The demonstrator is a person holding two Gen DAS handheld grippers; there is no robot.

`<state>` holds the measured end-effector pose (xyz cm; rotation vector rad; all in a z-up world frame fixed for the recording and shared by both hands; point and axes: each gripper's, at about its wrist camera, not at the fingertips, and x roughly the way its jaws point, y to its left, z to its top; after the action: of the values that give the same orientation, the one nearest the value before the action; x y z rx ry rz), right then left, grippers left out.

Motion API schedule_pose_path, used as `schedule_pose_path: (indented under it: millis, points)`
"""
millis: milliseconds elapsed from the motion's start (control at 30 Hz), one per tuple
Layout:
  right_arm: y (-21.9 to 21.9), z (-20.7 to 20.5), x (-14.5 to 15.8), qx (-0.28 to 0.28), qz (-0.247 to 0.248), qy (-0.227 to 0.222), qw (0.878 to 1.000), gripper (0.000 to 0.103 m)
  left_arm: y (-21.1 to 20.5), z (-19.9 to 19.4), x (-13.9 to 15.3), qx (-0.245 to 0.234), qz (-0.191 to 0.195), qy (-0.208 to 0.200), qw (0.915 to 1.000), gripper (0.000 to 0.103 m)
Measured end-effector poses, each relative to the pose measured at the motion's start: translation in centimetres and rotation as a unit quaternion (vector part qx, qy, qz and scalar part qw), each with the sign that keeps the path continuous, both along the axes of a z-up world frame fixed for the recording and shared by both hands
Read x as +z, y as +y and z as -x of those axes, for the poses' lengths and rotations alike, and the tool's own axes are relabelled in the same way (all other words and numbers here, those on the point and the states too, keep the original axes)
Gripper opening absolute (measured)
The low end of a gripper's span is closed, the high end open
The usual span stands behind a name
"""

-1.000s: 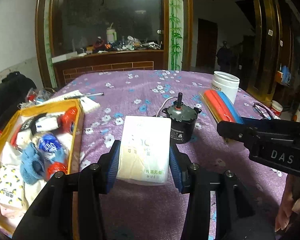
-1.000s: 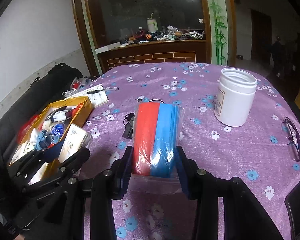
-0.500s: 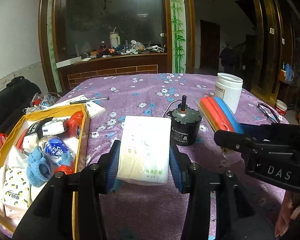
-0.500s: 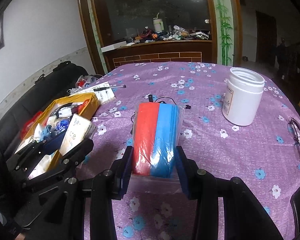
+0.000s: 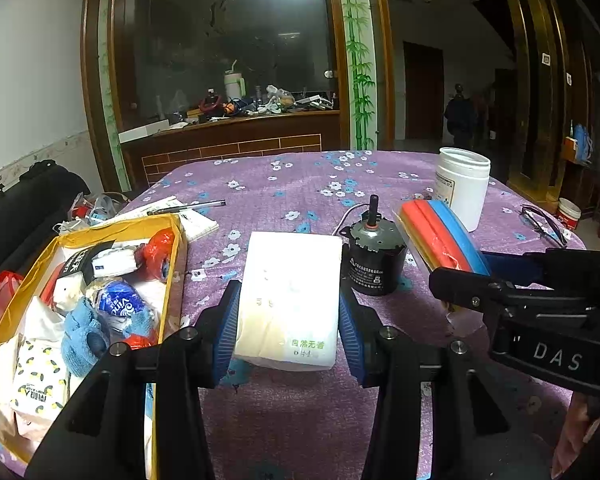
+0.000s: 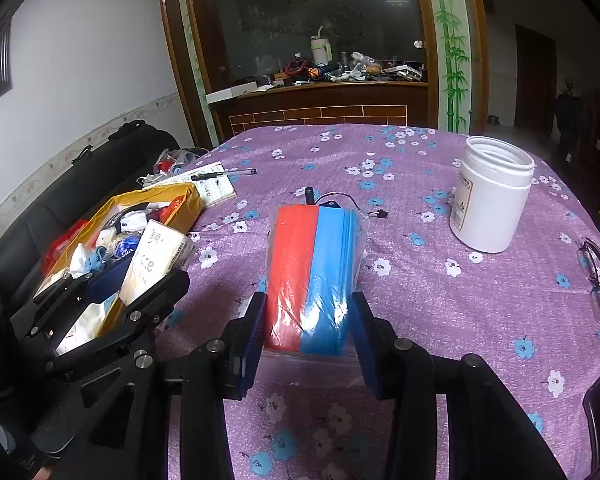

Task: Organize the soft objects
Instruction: 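Lift the tissue pack and sponge and carry them toward the box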

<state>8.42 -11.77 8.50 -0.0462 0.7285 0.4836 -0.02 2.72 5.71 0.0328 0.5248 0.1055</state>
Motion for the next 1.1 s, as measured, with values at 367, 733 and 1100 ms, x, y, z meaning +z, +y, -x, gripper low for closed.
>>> schedule_pose_path:
  millis: [367, 733, 1100]
  points:
    - [-0.04, 0.02, -0.2, 0.0, 0.005, 0.0, 1.0, 0.042, -0.11, 0.07, 0.11, 0.003, -0.007, -0.005, 1.0, 0.044]
    - [0.02, 0.11, -0.13, -0.002, 0.009, -0.006, 1.0, 0.042, -0.43, 0.24, 0.29, 0.01, -0.021, -0.015, 0.9996, 0.044]
    - [0.15, 0.31, 0.04, 0.0, 0.012, -0.01, 1.0, 0.042, -0.64, 0.34, 0.38, 0.012, -0.028, -0.019, 0.9994, 0.044]
